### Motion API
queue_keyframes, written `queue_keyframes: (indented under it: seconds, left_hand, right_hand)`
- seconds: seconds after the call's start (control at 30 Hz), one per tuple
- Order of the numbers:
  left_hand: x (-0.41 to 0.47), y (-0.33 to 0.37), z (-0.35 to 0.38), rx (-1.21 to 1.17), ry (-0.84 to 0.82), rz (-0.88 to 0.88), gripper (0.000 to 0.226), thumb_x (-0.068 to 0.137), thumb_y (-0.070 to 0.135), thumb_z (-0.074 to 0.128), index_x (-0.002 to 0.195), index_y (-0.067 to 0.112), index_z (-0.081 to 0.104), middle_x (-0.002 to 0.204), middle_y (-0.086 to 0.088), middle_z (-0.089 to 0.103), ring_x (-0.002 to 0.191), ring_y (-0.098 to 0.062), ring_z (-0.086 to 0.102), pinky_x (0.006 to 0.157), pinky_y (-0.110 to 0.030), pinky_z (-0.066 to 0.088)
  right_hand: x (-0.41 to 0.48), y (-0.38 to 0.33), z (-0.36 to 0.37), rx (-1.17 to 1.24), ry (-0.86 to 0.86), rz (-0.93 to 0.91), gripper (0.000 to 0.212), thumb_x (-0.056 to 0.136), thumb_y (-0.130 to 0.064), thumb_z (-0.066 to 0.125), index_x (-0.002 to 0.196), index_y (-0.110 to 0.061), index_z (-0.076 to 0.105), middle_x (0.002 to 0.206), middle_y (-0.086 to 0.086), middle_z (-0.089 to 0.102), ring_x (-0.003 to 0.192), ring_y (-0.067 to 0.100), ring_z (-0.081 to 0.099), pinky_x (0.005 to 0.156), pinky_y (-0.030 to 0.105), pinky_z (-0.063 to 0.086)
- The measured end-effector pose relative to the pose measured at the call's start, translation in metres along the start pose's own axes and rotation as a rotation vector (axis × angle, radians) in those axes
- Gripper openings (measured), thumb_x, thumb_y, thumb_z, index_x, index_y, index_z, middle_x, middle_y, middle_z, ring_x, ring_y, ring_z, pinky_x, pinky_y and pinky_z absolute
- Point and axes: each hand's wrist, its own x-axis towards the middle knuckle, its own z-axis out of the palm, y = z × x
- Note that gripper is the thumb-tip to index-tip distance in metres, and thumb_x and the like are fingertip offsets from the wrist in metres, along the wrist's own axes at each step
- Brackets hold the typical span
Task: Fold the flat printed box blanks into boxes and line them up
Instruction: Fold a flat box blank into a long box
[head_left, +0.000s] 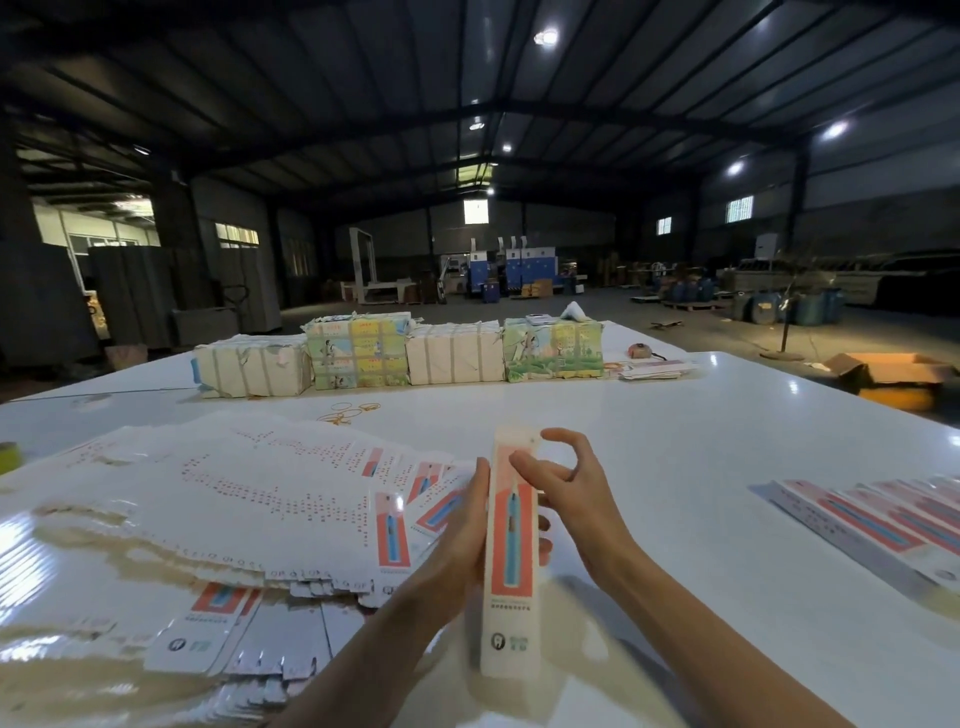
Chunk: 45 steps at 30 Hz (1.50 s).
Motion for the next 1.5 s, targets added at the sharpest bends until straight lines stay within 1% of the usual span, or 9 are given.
queue_keyframes:
  seconds: [0.1,0.2,0.3,0.63,0.77,0.97,1.07,1.23,1.5]
  left_hand:
    - [0.001,0.003,-0.004,0.424,0.128,0.264,0.067,0.081,0.082,0.057,0.137,0.049,0.046,0.112,0.004,0.078,0.09,-0.018,0.08,0.072,-0.035,0.066]
    - [0.001,0.005,-0.006,0.596,0.041,0.335,0.101,0.069,0.076,0.077,0.149,0.067,0.016,0.113,0.039,0.065,0.096,-0.004,0.076,0.072,-0.023,0.061]
    - [0.002,0.004,-0.009,0.59,-0.008,0.357,0.087,0.073,0.067,0.084,0.134,0.083,0.024,0.105,0.052,0.062,0.098,0.014,0.069,0.058,-0.011,0.054]
    - [-0.009,0.007,-0.004,0.473,0.059,0.373,0.068,0.081,0.057,0.077,0.138,0.051,0.04,0.121,-0.001,0.07,0.092,-0.034,0.078,0.08,-0.056,0.065]
    - [-0.007,0.006,0.0,0.551,0.047,0.364,0.067,0.082,0.053,0.075,0.137,0.044,0.036,0.113,-0.005,0.069,0.085,-0.032,0.079,0.075,-0.054,0.066]
    - [-0.004,0.001,0.002,0.677,0.097,0.339,0.079,0.079,0.031,0.091,0.129,0.049,0.032,0.103,0.003,0.065,0.083,-0.008,0.077,0.057,-0.025,0.062]
    - [-0.005,0.003,-0.001,0.633,0.102,0.276,0.08,0.078,0.028,0.088,0.134,0.046,0.033,0.107,-0.002,0.065,0.081,-0.015,0.079,0.061,-0.032,0.065]
    - [-0.01,0.004,-0.004,0.701,-0.002,0.22,0.089,0.076,0.026,0.087,0.139,0.05,0.029,0.118,0.004,0.059,0.087,-0.018,0.078,0.064,-0.034,0.066]
    - [-0.008,0.007,-0.005,0.834,0.021,0.172,0.088,0.079,0.037,0.084,0.142,0.045,0.023,0.111,0.005,0.06,0.078,-0.013,0.079,0.064,-0.034,0.067]
  right_hand:
    - [0.003,0.0,-0.009,-0.034,0.033,-0.034,0.045,0.095,-0.047,0.074,0.125,-0.033,0.045,0.092,-0.002,0.082,0.087,0.02,0.079,0.071,0.025,0.06]
    - [0.002,-0.001,-0.011,-0.051,0.002,-0.047,0.044,0.094,-0.045,0.076,0.125,-0.03,0.048,0.095,-0.003,0.082,0.086,0.02,0.079,0.07,0.021,0.061]
    - [-0.002,-0.003,-0.009,-0.046,-0.007,-0.072,0.041,0.094,-0.043,0.076,0.126,-0.029,0.053,0.095,-0.001,0.082,0.087,0.018,0.08,0.069,0.018,0.06]
    - [-0.005,-0.001,0.001,-0.1,-0.061,-0.135,0.034,0.102,-0.038,0.066,0.135,-0.041,0.062,0.108,-0.015,0.08,0.104,0.009,0.076,0.078,0.015,0.059]
    - [-0.002,0.002,-0.003,-0.159,-0.091,-0.153,0.019,0.109,-0.03,0.059,0.122,-0.023,0.07,0.112,-0.01,0.076,0.105,0.014,0.074,0.083,0.02,0.06]
    - [0.0,0.004,-0.004,-0.136,-0.132,-0.074,0.017,0.109,-0.029,0.058,0.119,-0.022,0.07,0.106,-0.006,0.078,0.099,0.019,0.078,0.077,0.026,0.063]
    - [0.001,0.003,-0.003,-0.04,-0.118,-0.015,0.022,0.107,-0.038,0.06,0.125,-0.027,0.066,0.108,0.0,0.079,0.099,0.022,0.079,0.084,0.032,0.064]
    - [0.006,-0.001,-0.014,0.077,-0.018,0.096,0.021,0.108,-0.03,0.058,0.12,-0.014,0.065,0.099,0.011,0.08,0.078,0.029,0.077,0.068,0.032,0.062]
    - [0.006,-0.003,-0.022,-0.219,-0.037,-0.198,0.021,0.109,-0.015,0.058,0.118,-0.012,0.076,0.093,0.006,0.08,0.072,0.031,0.075,0.068,0.039,0.065]
